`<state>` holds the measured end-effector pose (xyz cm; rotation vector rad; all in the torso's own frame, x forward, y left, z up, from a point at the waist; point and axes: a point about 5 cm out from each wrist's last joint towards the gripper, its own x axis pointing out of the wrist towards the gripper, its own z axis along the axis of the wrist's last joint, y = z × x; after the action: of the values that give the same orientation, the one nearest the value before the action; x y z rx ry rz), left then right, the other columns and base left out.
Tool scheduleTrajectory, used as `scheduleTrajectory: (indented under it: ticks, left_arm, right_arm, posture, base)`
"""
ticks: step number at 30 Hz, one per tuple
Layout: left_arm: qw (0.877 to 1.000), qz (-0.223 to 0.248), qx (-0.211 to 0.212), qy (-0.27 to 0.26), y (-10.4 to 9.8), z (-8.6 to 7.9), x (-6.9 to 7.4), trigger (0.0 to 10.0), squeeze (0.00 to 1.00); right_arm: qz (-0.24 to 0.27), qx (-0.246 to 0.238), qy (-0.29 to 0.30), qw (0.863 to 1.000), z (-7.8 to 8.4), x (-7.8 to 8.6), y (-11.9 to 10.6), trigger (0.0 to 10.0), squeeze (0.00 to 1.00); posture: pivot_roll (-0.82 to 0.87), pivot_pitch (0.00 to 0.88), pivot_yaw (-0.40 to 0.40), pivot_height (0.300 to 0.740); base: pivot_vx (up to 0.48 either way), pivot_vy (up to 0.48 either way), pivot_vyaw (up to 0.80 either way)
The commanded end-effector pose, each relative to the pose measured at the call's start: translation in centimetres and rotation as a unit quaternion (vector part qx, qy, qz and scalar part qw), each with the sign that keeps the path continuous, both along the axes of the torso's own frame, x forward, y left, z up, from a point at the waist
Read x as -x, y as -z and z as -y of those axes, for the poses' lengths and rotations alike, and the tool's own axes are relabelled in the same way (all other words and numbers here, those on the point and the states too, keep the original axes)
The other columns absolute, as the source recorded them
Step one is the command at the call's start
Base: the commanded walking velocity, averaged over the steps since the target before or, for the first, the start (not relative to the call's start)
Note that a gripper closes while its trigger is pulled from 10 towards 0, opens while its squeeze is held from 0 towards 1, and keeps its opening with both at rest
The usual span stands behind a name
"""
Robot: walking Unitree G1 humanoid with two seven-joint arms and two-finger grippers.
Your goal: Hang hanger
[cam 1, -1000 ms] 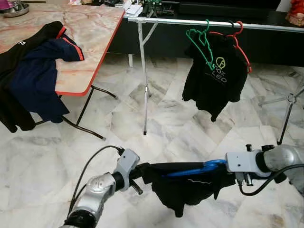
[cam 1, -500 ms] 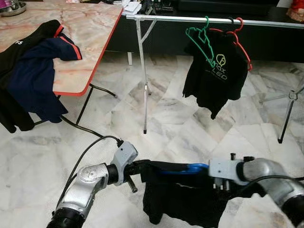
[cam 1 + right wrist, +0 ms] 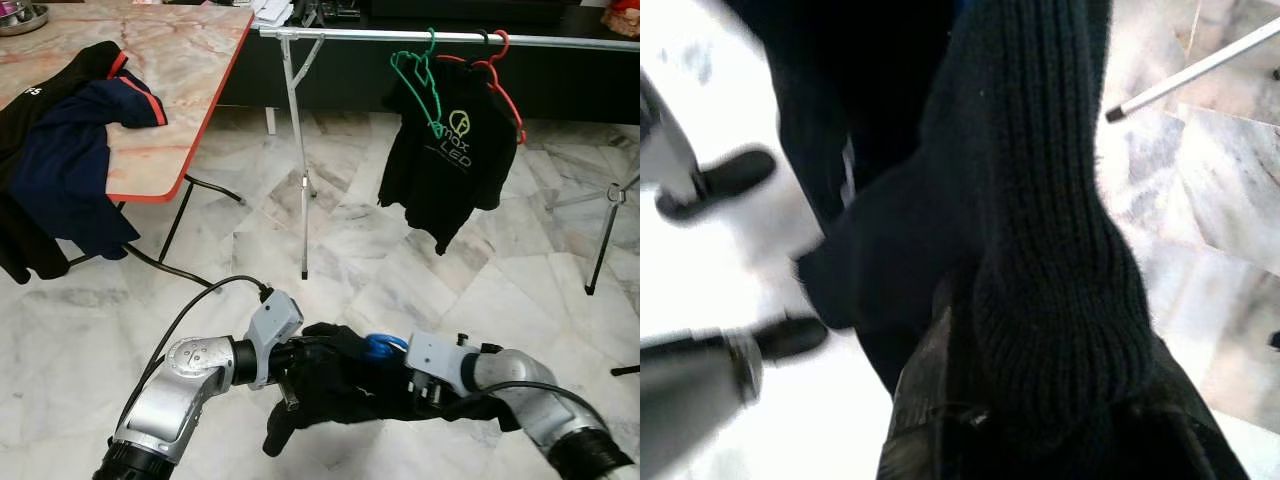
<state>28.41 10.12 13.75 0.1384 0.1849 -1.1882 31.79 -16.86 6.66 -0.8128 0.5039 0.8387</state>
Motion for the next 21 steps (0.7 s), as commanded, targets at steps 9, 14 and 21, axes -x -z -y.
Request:
scheduleTrajectory:
  ticks: [9, 14, 21]
  left_arm:
    - [0.998, -0.025, -0.011, 0.059, 0.3, 1.4, 2.3, 10.0, 0.00]
    - [0.996, -0.038, -0.014, 0.083, 0.3, 1.5, 3.2, 10.0, 1.00]
    - [0.995, -0.043, -0.011, 0.094, 0.0, 1.9, 3.5, 10.0, 1.00]
  right_arm:
    - [0.033, -0.062, 0.014, 0.997, -2.4, -0.9, -1.2, 0.0, 0.00]
    - [0.071, -0.080, 0.060, 0.992, -2.6, -2.2, -2.2, 0.0, 0.00]
    - [0.087, -0.107, 0.083, 0.987, -3.8, -2.8, -2.4, 0.0, 0.00]
  posture:
    - [-0.06, 0.214, -0.014, 0.740]
    - [-0.06, 0.215, -0.014, 0.740]
    - [-0.05, 0.224, -0.014, 0.740]
  base:
    - [0.000, 0.000, 0.00]
    - [0.000, 0.000, 0.00]
    - [0.000, 0.000, 0.00]
